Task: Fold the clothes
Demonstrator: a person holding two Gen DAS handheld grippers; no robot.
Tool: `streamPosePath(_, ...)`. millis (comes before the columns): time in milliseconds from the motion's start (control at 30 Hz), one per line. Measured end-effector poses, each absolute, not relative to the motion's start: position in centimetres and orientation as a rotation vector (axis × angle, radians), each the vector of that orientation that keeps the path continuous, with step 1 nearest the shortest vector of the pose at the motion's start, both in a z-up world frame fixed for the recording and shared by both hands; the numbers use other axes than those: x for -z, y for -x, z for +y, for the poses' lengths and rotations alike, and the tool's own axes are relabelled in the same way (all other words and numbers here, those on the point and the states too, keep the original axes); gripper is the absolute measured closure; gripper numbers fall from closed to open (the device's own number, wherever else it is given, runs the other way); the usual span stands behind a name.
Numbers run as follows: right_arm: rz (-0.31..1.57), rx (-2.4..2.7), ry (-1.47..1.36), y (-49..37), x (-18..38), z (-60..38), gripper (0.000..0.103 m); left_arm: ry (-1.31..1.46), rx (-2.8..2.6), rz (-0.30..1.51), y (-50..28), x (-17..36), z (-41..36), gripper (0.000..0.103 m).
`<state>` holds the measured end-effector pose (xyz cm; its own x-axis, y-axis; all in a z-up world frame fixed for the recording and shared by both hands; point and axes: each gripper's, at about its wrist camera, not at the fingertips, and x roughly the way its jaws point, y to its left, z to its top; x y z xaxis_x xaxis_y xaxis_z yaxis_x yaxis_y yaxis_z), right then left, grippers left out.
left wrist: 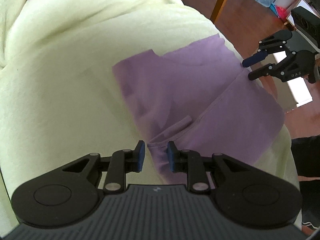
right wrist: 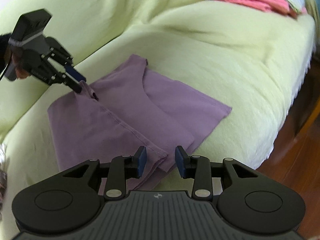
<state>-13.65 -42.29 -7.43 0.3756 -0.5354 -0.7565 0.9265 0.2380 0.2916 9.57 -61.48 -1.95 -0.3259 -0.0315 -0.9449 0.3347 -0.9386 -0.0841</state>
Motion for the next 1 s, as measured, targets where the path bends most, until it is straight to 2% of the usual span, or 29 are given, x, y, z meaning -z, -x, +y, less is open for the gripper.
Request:
streamPosePath(67, 0.602, 1.054, -0.785, 12.9, 7.9, -42.8, 0.067, -1.674, 2.368, 0.353, -9.5, 2.0, -61.2, 0.084)
streamPosePath(133, 0.632, 1.021, -0.766, 12.7, 7.8, -42.5, 0.084, -1.675, 2.379, 0.306, -9.4, 2.1, -61.0, 0.099)
streamPosePath(167, 0.638, 1.012, -0.759, 12.6, 7.7, -42.4, 0.093, -1.669, 2.391, 0.301, -9.5, 2.0, -60.9, 0.099)
streamPosePath(233, 0.633, 1.005, -0.749, 12.6, 7.3, -42.1, 0.097, -1.649, 2.409, 0.272, -9.5, 1.6, -60.6, 0.1)
streamPosePath(500, 0.578, 1.131, -0.764, 14.6, 6.1, -43.6, 0.098, -1.548, 2.431, 0.28, -9.3, 0.1, -61.3, 0.101)
streamPosePath(800, 0.533, 1.28, -0.804, 17.0, 6.2, -46.1, 0.099, -1.289, 2.378, 0.483, -6.7, 1.2, -66.9, 0.101)
streamPosePath(1000, 0.521, 1.301, -0.819, 17.7, 6.3, -46.3, 0.099, -1.26, 2.369, 0.484, -5.8, 2.0, -67.9, 0.101)
